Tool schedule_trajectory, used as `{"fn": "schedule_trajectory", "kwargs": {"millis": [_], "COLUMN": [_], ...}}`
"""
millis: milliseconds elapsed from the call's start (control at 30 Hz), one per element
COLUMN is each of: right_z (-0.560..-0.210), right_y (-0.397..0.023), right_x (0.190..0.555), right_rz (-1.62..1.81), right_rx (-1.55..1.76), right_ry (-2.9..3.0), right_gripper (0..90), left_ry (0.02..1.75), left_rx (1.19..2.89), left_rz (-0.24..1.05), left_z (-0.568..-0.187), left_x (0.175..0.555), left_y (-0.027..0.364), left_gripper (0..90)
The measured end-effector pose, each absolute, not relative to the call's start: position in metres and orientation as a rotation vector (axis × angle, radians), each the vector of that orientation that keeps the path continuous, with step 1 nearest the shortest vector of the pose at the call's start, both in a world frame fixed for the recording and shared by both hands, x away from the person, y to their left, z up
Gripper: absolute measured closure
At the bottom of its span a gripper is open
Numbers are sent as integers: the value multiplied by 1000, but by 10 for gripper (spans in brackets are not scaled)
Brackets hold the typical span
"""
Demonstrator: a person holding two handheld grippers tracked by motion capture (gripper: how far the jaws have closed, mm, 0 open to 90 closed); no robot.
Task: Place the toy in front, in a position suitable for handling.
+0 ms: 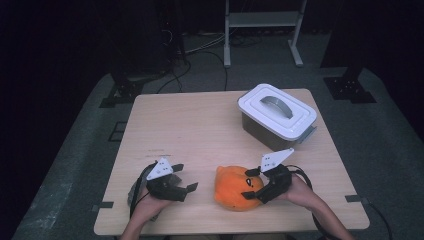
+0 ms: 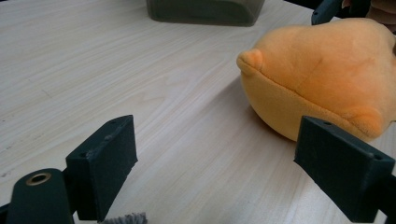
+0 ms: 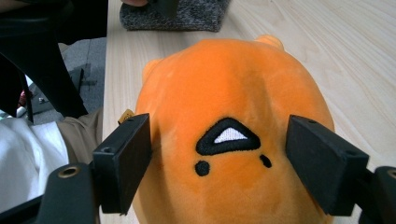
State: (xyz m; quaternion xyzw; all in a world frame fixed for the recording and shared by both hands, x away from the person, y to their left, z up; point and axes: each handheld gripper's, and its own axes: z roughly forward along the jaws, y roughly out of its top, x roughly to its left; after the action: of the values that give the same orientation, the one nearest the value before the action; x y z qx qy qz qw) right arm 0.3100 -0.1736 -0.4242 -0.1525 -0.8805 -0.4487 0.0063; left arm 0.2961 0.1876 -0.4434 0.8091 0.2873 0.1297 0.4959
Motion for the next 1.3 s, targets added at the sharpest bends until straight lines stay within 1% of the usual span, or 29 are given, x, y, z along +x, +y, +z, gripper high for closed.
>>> {"fn": "schedule_trajectory", "kwargs": {"millis": [200, 267, 500, 700, 800, 1067, 1200, 1300], "right_z": [-425, -426, -427, -427, -427, -428, -428, -428], "right_y": [-174, -174, -175, -176, -176, -176, -176, -176], "right_x": [310, 310, 309, 308, 308, 308, 309, 308], "right_rz": [-1418, -1424, -1432, -1436, -1438, -1441, -1442, -1445], "right_rx": [-483, -484, -484, -483, -482, -485, -488, -489], "right_ry": [-2753, -2749, -2748, -2751, -2751, -2751, -2749, -2750], "right_gripper": [222, 222, 222, 222, 222, 218, 217, 212], "left_ry": [706, 704, 707, 691, 700, 706, 706, 706], "left_rx": [1962, 1972, 2032, 2108, 2132, 2203, 2255, 2283], "left_rz": [286, 282, 310, 323, 324, 316, 316, 299], "left_z": [-440, -440, -438, -437, -437, -440, -447, -454], "left_x": [299, 300, 303, 304, 305, 308, 310, 311], "left_y": [194, 196, 205, 218, 226, 237, 237, 237], "left_gripper": [156, 187, 212, 279, 295, 410, 518, 559]}}
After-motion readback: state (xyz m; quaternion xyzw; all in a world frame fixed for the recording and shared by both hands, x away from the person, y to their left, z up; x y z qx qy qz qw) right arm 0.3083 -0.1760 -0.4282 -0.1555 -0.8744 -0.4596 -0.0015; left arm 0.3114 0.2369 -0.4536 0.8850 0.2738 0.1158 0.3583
